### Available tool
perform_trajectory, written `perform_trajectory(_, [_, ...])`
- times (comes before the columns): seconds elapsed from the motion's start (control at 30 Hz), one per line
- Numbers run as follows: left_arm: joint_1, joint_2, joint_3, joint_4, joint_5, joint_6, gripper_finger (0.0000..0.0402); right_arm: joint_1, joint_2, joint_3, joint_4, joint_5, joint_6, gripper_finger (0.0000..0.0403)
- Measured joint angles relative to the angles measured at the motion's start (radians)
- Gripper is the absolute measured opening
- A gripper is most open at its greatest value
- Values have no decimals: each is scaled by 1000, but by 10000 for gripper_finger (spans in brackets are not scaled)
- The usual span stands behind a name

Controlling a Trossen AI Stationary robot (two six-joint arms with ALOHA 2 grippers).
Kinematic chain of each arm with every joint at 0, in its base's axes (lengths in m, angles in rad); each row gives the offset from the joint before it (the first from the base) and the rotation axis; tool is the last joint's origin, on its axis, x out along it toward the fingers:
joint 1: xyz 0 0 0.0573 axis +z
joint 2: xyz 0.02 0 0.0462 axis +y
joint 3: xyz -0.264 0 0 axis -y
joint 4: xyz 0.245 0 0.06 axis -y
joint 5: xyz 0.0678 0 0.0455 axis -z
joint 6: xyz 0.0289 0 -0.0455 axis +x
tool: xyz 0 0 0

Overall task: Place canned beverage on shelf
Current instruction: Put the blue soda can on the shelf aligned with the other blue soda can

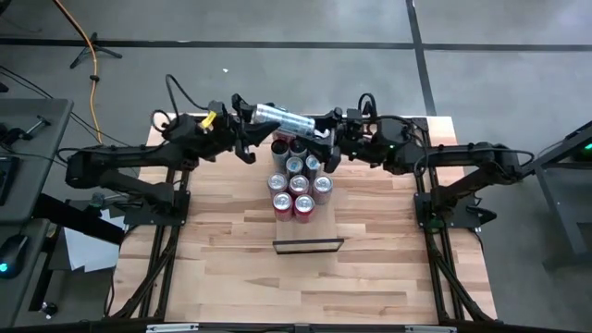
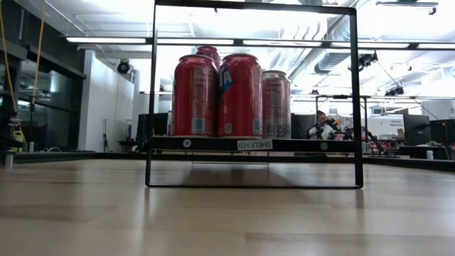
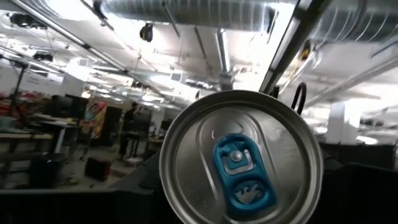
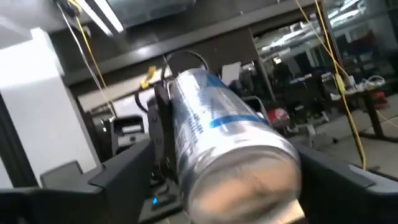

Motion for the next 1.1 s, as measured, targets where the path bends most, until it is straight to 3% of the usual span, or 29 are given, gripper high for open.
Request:
perform_trajectory(0.1, [9, -66, 0, -110, -28, 26, 163, -12, -45, 0, -103, -5, -11, 346])
perform_trajectory(0.23, [11, -167, 0, -332, -182, 33, 163, -34, -125, 0, -225, 11, -25, 357])
perform_trajectory(0.33, [-15, -244, 0, -519, -277, -53, 163, -47, -184, 0, -321, 37, -50, 358])
perform_trajectory(0.53, [-123, -334, 2, -896, -340, -271, 163, -50, -264, 0, -437, 141, -97, 359])
perform_trajectory(0.77, [-249, -289, 0, -1367, -553, -498, 163, -51, -265, 0, -486, 196, -108, 359])
perform_trajectory(0.87, [-246, -243, 0, -1419, -624, -513, 163, -51, -252, 0, -494, 197, -107, 360])
perform_trajectory(1.1, [-189, -101, 0, -1441, -624, -504, 163, -50, -244, 0, -502, 198, -88, 360])
